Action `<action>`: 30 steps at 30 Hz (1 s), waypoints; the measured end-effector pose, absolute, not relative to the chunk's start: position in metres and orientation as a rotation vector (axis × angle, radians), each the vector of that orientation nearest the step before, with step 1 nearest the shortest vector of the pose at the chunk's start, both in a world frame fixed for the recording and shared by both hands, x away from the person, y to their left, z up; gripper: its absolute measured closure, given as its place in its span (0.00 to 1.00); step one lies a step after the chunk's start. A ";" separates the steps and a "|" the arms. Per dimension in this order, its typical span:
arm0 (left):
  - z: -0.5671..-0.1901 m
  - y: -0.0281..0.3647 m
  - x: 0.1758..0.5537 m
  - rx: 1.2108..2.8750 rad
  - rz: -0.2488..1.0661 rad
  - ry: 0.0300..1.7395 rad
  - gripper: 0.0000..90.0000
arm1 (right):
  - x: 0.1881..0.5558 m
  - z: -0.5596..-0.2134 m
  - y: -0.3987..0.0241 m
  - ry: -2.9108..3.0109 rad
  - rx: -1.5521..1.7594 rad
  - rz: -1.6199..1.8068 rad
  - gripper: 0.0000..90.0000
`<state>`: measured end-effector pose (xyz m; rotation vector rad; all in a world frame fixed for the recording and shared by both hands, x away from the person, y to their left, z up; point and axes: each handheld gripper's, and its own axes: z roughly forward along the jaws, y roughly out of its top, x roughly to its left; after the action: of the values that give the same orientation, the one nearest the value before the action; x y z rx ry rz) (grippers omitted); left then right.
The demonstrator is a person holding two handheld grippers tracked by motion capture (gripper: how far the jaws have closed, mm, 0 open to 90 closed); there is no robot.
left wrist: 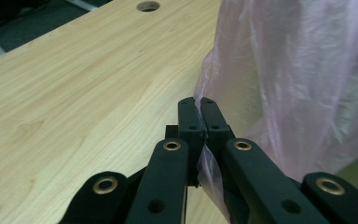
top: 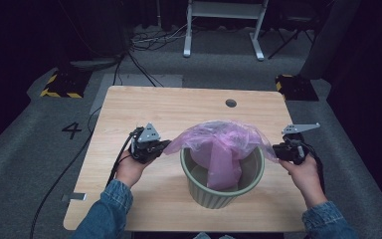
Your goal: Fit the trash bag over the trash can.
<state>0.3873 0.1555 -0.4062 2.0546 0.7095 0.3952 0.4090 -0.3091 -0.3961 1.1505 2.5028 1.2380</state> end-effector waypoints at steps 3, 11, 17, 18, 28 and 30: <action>-0.399 0.160 0.382 2.001 0.462 0.710 0.72 | 0.402 -0.390 -0.313 2.459 1.134 1.233 0.90; -0.361 0.181 0.377 1.869 0.517 0.717 0.45 | 0.399 -0.347 -0.347 2.173 1.110 1.216 0.55; -0.345 0.171 0.381 1.844 0.501 0.663 0.43 | 0.398 -0.327 -0.358 2.103 1.111 1.292 0.50; -0.344 0.167 0.382 1.854 0.496 0.647 0.43 | 0.398 -0.327 -0.358 2.094 1.102 1.285 0.50; -0.335 0.118 0.396 1.914 0.407 0.542 0.44 | 0.412 -0.345 -0.326 2.183 1.087 1.286 0.53; -0.338 0.115 0.397 1.931 0.377 0.543 0.46 | 0.414 -0.350 -0.318 2.203 1.084 1.295 0.53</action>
<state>0.3970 0.1151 -0.3380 1.9311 0.5426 0.3769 0.4144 -0.3181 -0.3495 1.0835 2.2028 1.2946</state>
